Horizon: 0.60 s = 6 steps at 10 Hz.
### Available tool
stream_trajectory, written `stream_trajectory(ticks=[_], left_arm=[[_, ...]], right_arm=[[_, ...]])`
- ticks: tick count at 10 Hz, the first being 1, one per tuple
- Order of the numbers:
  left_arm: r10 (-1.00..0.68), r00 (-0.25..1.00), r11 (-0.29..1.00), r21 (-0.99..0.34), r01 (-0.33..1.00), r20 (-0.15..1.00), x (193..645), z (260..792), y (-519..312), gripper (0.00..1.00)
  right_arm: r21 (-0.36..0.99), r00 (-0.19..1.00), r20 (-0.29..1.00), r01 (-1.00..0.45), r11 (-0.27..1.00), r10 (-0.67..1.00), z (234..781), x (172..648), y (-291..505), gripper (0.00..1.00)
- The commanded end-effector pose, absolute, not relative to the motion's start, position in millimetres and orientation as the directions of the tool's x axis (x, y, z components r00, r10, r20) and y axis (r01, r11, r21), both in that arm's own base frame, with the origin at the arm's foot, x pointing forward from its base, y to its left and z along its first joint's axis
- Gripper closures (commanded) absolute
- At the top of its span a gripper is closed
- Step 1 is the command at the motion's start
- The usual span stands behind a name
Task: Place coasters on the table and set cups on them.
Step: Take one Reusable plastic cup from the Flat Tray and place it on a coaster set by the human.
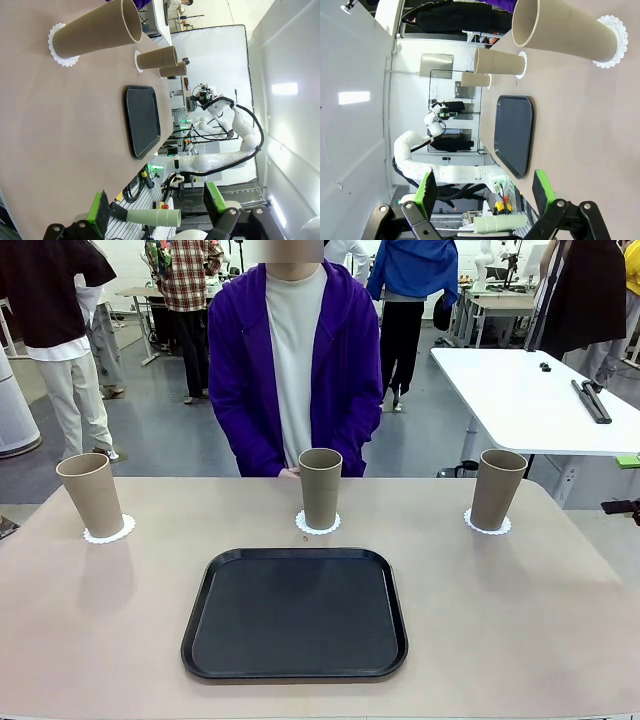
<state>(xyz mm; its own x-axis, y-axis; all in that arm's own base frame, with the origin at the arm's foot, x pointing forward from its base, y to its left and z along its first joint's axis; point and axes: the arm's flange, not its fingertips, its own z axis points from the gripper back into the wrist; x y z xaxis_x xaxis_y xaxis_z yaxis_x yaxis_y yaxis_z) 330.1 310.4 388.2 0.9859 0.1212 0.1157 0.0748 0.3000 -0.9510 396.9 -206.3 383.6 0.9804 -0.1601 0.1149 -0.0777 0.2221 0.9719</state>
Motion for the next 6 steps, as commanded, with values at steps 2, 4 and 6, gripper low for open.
stream_trajectory(ticks=[2, 4, 6], left_arm=[[0.124, 0.985, 0.303, -0.95, 0.074, 0.117, 328.6, 389.6, 310.4, 0.0], [0.124, 0.985, 0.303, -0.95, 0.074, 0.117, 328.6, 389.6, 310.4, 0.0], [0.124, 0.985, 0.303, -0.95, 0.074, 0.117, 328.6, 389.6, 310.4, 0.0]], right_arm=[[0.972, 0.98, 0.117, -0.08, 0.223, -0.159, 384.7, 396.9, -205.8, 0.0], [0.972, 0.98, 0.117, -0.08, 0.223, -0.159, 384.7, 396.9, -205.8, 0.0], [0.972, 0.98, 0.117, -0.08, 0.223, -0.159, 384.7, 396.9, -205.8, 0.0]])
